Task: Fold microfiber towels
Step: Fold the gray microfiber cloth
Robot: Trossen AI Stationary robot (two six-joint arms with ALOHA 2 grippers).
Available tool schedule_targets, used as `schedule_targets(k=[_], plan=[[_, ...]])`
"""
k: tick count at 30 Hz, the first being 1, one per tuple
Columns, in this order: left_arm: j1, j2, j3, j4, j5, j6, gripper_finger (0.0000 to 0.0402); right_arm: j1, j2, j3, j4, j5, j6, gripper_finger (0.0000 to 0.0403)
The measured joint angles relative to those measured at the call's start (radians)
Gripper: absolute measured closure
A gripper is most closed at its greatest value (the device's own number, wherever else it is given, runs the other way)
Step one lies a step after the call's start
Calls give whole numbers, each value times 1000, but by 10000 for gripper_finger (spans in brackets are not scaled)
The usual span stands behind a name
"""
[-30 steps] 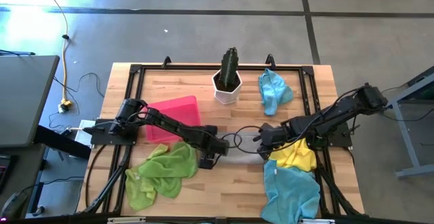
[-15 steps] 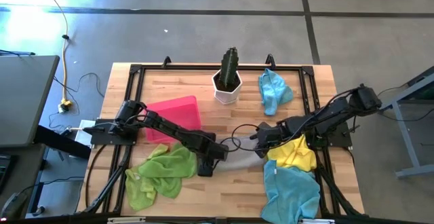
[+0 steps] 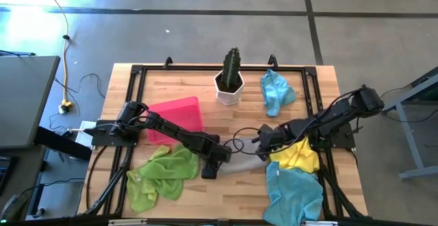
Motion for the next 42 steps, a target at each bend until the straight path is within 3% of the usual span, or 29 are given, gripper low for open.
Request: schedule_targets(k=[10, 19, 30, 33, 42], plan=[[0, 0, 2, 0, -7, -16, 280, 28, 3, -2, 4, 82, 70, 326], [-20, 6, 68, -85, -102, -2, 280, 38, 5, -3, 74, 188, 135, 395], [-104, 3, 147, -281, -217, 5, 280, 16, 3, 2, 43, 134, 114, 402], [-131, 2, 151, -299, -220, -11, 280, 7, 2, 41, -40, 125, 88, 402], [-168, 1, 151, -299, -268, -136, 280, -4, 1, 262, -511, 186, 1, 402]])
